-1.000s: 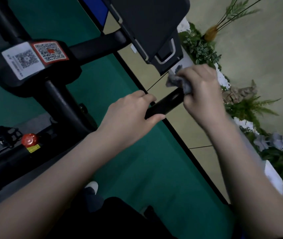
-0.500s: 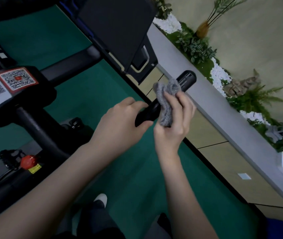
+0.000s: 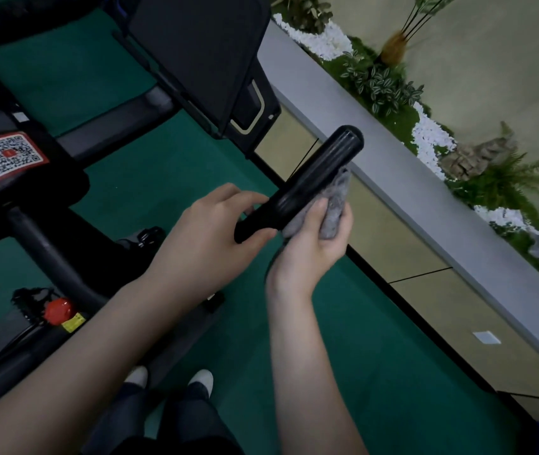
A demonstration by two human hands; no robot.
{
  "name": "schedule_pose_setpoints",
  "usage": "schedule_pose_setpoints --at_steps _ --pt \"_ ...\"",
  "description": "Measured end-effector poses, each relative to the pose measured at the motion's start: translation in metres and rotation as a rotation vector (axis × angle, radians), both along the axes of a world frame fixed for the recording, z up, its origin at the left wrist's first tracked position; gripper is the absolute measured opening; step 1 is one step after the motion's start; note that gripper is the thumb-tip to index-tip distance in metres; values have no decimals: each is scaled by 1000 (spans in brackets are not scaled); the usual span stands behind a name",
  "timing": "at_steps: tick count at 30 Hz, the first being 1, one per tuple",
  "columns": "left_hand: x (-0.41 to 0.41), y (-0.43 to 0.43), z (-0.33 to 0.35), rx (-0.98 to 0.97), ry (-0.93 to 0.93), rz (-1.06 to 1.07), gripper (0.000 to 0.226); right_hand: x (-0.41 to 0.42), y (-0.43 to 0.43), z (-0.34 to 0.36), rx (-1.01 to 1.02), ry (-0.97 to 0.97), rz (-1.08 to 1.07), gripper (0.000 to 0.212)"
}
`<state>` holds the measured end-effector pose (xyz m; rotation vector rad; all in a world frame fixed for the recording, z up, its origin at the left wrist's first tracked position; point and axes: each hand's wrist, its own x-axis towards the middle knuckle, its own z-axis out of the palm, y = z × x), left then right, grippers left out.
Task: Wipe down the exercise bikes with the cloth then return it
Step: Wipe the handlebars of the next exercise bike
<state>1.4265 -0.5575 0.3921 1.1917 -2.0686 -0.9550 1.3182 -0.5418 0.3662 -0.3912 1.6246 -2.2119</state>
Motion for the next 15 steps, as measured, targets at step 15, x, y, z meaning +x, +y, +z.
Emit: schedule_pose_setpoints --at_steps 15 --pt "0 1 3 -8 -54 10 40 -46 -7 3 -27 -737 645 44"
